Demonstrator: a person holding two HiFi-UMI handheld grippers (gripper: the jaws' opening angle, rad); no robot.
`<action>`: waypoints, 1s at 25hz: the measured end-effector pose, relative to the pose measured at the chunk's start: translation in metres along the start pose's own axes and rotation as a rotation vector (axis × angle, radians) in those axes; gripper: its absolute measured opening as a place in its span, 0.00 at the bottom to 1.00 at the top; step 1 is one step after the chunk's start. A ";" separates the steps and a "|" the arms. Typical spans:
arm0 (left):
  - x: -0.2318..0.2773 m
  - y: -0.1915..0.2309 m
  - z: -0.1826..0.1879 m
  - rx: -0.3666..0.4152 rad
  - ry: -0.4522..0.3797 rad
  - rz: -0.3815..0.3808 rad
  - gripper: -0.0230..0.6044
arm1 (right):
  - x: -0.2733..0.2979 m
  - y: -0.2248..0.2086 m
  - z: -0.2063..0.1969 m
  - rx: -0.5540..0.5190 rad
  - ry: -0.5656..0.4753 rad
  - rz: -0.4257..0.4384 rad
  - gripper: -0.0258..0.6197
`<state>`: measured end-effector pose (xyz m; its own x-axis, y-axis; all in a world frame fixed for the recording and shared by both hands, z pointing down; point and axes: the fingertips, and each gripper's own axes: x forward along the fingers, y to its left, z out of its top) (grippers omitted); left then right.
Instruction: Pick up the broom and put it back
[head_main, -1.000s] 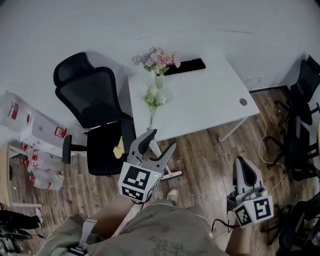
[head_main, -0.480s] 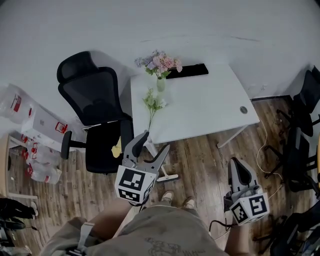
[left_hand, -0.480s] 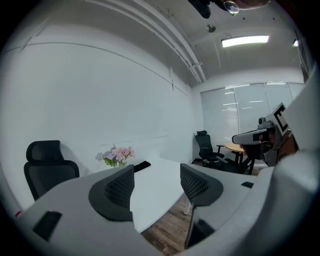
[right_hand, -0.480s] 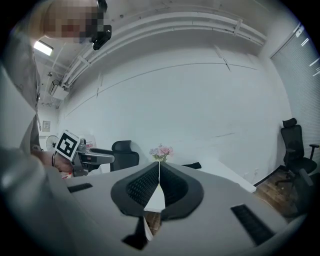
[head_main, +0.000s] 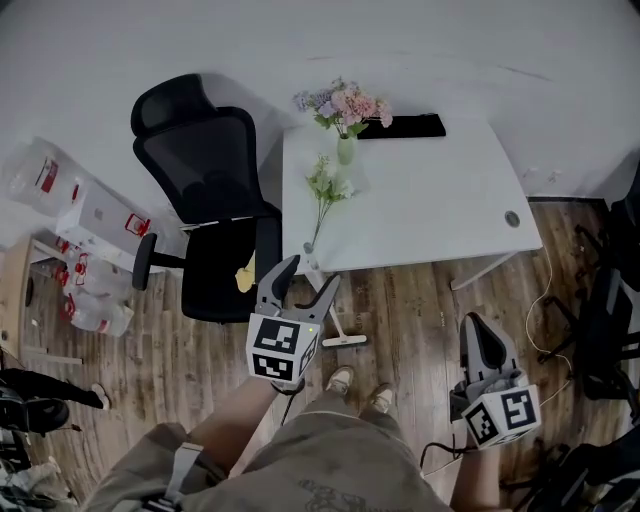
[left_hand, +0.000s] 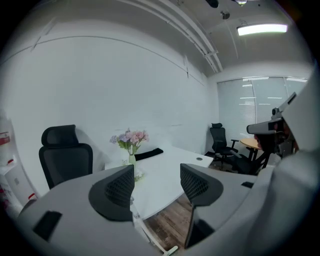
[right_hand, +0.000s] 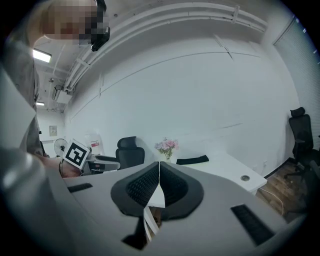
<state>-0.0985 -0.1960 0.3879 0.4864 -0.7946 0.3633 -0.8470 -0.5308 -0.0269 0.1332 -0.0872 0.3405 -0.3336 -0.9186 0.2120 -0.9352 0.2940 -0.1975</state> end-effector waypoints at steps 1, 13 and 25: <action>0.004 0.003 -0.011 -0.005 0.021 0.010 0.51 | 0.003 0.000 -0.006 0.005 0.013 0.006 0.09; 0.051 0.015 -0.135 -0.190 0.219 0.058 0.51 | 0.050 0.004 -0.075 0.057 0.166 0.078 0.09; 0.107 0.036 -0.252 -0.197 0.402 0.143 0.51 | 0.097 0.007 -0.152 0.137 0.273 0.146 0.09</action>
<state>-0.1308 -0.2266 0.6602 0.2729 -0.6578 0.7020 -0.9431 -0.3270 0.0602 0.0764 -0.1346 0.5049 -0.4993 -0.7597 0.4166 -0.8569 0.3619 -0.3671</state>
